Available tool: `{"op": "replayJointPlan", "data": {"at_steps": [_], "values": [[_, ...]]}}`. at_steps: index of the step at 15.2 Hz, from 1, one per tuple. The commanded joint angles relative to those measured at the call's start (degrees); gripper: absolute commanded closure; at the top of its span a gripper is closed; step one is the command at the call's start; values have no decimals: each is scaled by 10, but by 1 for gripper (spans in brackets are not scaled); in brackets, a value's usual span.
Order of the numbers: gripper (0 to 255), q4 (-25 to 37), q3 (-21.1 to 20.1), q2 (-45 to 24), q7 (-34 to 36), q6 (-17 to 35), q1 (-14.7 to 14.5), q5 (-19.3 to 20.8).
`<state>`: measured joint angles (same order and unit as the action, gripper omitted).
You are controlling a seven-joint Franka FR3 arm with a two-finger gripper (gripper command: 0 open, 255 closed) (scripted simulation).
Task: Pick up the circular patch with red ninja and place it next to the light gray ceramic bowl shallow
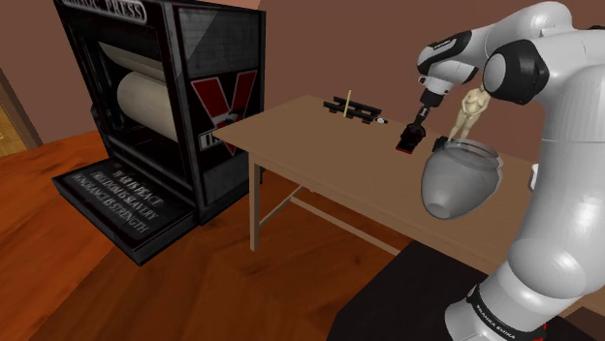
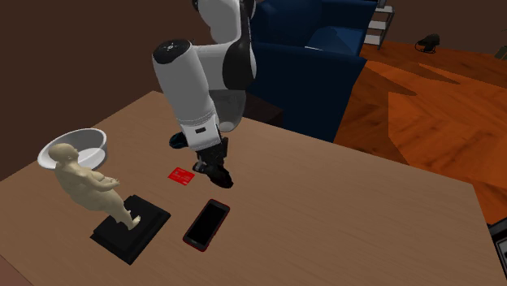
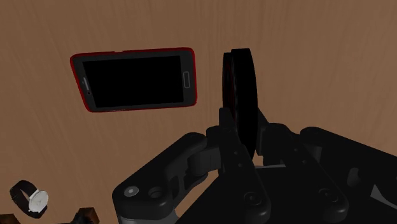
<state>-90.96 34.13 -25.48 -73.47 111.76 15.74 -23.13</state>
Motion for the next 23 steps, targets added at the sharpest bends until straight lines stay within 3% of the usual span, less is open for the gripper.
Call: {"op": "replayJointPlan", "data": {"at_steps": [1,20,21,23], "values": [[255,11,2,4,4,-14,0,4],[255,141,11,17,33,-150,15,21],[255,143,11,17,34,-152,16,21],[255,89,22,56,20,-135,8,38]]}}
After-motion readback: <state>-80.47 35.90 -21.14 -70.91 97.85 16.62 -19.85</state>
